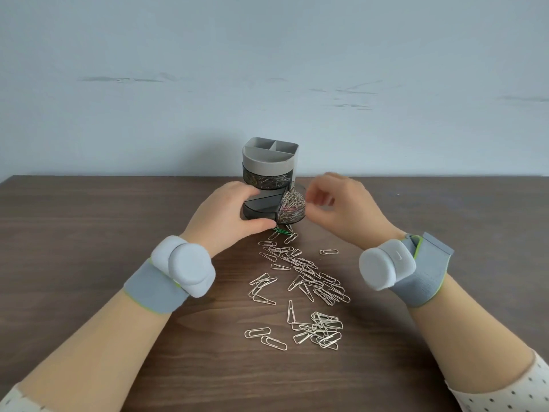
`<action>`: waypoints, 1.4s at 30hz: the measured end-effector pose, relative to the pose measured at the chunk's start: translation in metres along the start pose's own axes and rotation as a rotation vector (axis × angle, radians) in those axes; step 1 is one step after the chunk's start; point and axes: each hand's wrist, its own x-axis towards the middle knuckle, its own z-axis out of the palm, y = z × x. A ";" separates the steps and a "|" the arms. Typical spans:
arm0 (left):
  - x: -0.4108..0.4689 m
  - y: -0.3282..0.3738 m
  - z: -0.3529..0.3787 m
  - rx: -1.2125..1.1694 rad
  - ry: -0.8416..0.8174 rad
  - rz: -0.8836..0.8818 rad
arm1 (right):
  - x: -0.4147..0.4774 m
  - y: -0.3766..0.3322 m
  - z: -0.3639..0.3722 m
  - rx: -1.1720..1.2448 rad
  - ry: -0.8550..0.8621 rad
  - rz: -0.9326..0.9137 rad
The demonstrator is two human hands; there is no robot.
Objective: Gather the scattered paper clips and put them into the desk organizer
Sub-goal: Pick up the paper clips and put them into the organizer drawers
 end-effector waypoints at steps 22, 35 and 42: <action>0.002 -0.001 0.006 -0.445 0.144 -0.222 | -0.001 -0.014 0.033 -0.105 -0.102 -0.021; -0.004 0.001 0.007 -0.350 0.115 -0.228 | -0.001 0.010 0.033 -0.087 -0.143 0.228; 0.000 0.024 0.003 -0.734 0.108 -0.375 | 0.002 -0.016 0.041 -0.042 -0.034 0.027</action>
